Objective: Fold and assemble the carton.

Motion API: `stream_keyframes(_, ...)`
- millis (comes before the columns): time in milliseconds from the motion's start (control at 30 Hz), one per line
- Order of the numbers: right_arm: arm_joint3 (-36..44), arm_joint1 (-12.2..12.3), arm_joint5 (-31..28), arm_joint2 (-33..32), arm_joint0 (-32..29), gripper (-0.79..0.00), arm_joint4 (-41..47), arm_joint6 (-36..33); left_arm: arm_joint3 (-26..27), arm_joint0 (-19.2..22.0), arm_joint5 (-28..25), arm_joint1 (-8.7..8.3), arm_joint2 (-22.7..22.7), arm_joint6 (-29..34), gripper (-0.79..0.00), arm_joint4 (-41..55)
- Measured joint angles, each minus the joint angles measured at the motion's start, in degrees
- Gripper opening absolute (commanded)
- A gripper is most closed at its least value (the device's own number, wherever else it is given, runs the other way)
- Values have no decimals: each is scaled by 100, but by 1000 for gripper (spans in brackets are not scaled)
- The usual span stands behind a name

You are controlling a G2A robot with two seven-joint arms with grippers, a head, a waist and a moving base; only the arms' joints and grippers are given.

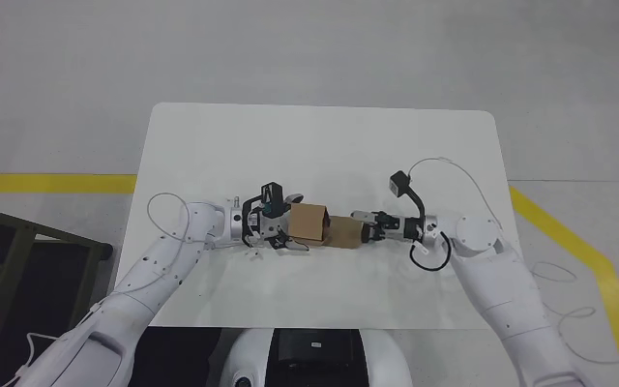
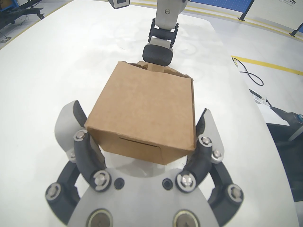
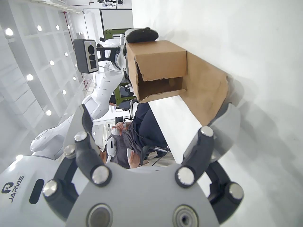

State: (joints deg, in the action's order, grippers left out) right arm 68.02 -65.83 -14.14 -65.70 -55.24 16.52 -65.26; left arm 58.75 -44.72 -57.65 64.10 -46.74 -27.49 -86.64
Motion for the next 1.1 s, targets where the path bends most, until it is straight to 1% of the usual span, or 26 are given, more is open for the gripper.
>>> stream_keyframes(167, 2, 21, -4, -33, 6, 0, -9, -6, -3, 3, -5, 4, -6, 9, 0, 4)
stream_keyframes(533, -12, 2, -40, 135, -70, 0, 91, -28, -13, -2, -9, 6, -23, 4, 0, -4)
stream_keyframes(900, -152, -140, -77, 557, 80, 0, 516, -75, -17, -20, -4, 3, -42, -14, 0, -28)
stream_keyframes(1100, -275, -189, -159, 638, 214, 0, 709, -84, -30, -30, -6, 0, -63, -14, 0, -14)
